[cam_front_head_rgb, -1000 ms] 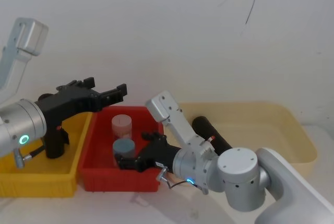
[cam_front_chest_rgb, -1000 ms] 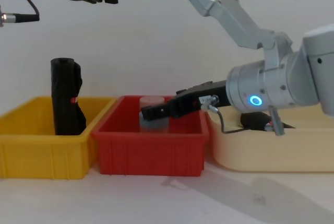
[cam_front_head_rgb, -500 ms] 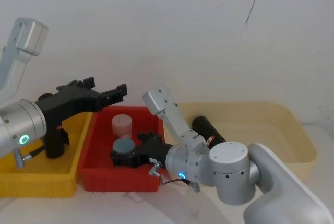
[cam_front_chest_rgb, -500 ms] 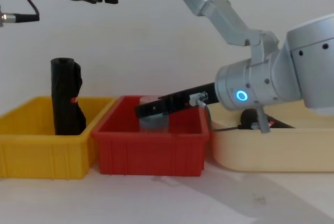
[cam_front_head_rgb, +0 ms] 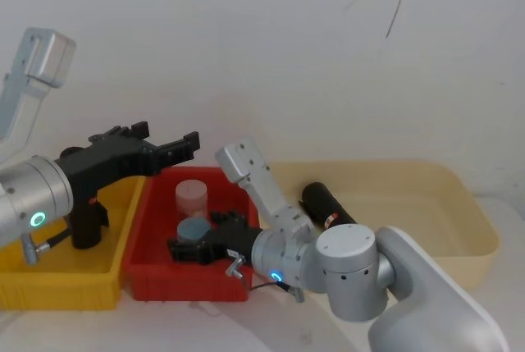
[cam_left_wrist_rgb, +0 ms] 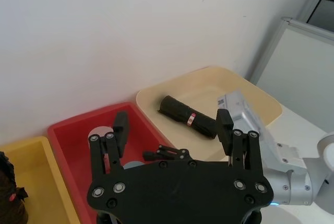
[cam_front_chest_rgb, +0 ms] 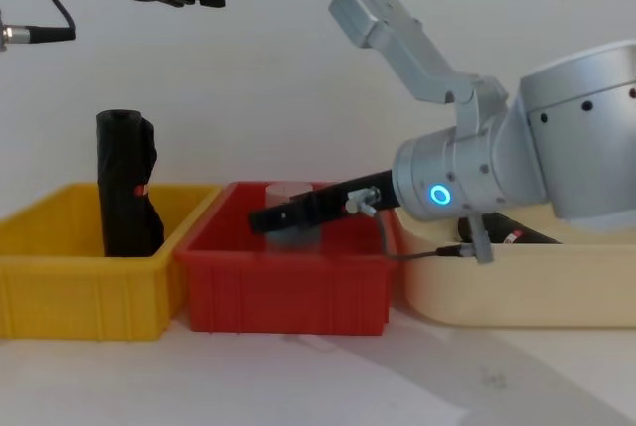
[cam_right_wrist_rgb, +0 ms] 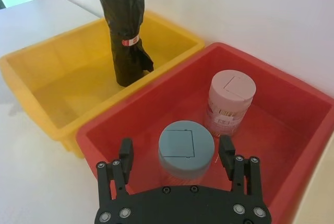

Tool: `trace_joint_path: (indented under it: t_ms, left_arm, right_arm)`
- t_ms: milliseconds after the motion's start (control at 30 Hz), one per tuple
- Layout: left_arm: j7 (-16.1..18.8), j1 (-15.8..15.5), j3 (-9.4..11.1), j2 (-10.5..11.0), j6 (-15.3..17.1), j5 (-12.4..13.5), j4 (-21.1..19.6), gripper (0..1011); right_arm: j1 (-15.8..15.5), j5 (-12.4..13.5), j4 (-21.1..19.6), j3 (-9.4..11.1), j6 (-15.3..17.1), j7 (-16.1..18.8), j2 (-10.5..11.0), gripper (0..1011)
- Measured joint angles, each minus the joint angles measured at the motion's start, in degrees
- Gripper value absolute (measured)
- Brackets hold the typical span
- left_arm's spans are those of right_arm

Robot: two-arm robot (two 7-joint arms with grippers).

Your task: Pick up the garbage bag with the one hand and transfer it to the other hand.

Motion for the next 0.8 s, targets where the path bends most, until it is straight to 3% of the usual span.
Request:
trace_joint_path:
  t_ms: [467, 700, 800]
  left_arm:
    - [0.00, 0.00, 0.00, 0.00, 0.00, 0.00, 0.00, 1000]
    - [0.00, 0.00, 0.00, 0.00, 0.00, 0.00, 0.00, 1000]
    - [0.00, 0.00, 0.00, 0.00, 0.00, 0.00, 0.00, 1000]
  right_arm:
    - [1.50, -1.16, 5.15, -0.07, -3.35, -0.47, -1.95, 1000]
    - [1.91, -1.15, 6.76, 0.59, -3.99, -0.64, -2.89, 890]
    - [2.01, -1.10, 7.22, 0.87, -3.99, -0.69, -3.21, 790]
